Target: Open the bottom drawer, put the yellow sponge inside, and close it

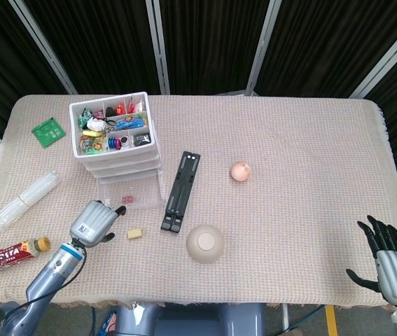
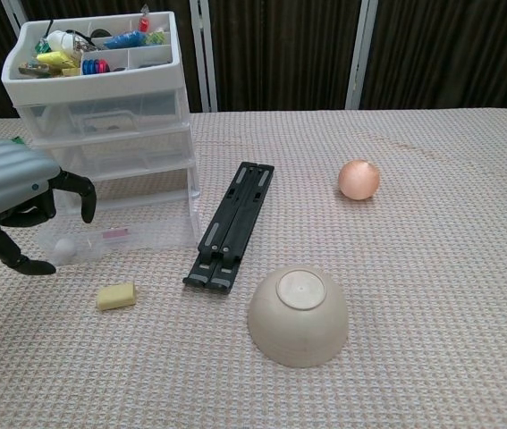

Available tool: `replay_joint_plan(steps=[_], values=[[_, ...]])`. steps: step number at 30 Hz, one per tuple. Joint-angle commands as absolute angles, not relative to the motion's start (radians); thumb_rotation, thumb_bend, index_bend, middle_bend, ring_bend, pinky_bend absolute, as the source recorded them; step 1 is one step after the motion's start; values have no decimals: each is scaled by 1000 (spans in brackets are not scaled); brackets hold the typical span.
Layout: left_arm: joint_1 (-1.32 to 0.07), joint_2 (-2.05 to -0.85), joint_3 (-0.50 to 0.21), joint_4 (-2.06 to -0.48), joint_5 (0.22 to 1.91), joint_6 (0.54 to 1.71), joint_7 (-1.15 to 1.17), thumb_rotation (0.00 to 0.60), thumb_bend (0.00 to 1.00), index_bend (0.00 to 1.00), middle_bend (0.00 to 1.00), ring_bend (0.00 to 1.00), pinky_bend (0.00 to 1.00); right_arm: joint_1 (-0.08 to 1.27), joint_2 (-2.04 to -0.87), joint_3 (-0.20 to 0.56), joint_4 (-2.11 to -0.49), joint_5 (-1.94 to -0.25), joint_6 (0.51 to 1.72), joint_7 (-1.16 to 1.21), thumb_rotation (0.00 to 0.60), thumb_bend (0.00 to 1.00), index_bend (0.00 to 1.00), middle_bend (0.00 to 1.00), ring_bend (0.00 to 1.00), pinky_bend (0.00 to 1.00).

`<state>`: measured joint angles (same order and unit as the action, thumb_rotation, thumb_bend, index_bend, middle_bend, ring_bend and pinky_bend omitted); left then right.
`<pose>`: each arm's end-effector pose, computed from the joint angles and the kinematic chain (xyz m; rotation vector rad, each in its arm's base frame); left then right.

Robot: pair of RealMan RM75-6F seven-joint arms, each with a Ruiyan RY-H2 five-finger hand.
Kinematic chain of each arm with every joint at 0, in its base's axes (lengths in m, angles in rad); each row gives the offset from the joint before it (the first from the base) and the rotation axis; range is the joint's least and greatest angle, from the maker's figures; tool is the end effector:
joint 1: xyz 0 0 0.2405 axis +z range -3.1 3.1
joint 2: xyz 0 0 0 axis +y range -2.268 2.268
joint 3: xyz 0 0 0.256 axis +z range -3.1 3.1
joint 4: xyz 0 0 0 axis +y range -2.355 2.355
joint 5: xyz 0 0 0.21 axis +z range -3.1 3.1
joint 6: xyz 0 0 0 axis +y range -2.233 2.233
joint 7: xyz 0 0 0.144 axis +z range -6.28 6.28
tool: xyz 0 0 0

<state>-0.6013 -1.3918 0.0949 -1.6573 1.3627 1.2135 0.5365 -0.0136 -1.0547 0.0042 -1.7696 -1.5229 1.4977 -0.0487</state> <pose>-0.1918 0.2609 0.0183 -2.0023 -0.5963 -0.7853 -0.2996 -0.1403 0.1600 1.3551 -1.0139 0.8579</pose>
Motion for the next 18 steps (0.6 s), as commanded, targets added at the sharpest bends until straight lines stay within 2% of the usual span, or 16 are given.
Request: replay_joint_plan(steps=[1, 12, 18], values=[[-601, -1387, 99, -1696, 1326, 1181, 559, 600, 235, 455, 1000, 913, 727, -13, -1055, 4, -1770, -1523, 1497, -48, 600, 63, 104, 0, 0, 0], [-593, -1483, 42, -1804, 1038, 1170, 826, 600, 361, 392, 1000, 946, 762, -13, -1053, 3, -1771, -1524, 1496, -43, 600, 62, 104, 0, 0, 0], [-606, -1560, 15, -1816, 901, 1203, 952, 600, 371, 379, 1000, 948, 765, -13, -1051, 3, -1772, -1524, 1496, -39, 600, 62, 104, 0, 0, 0]])
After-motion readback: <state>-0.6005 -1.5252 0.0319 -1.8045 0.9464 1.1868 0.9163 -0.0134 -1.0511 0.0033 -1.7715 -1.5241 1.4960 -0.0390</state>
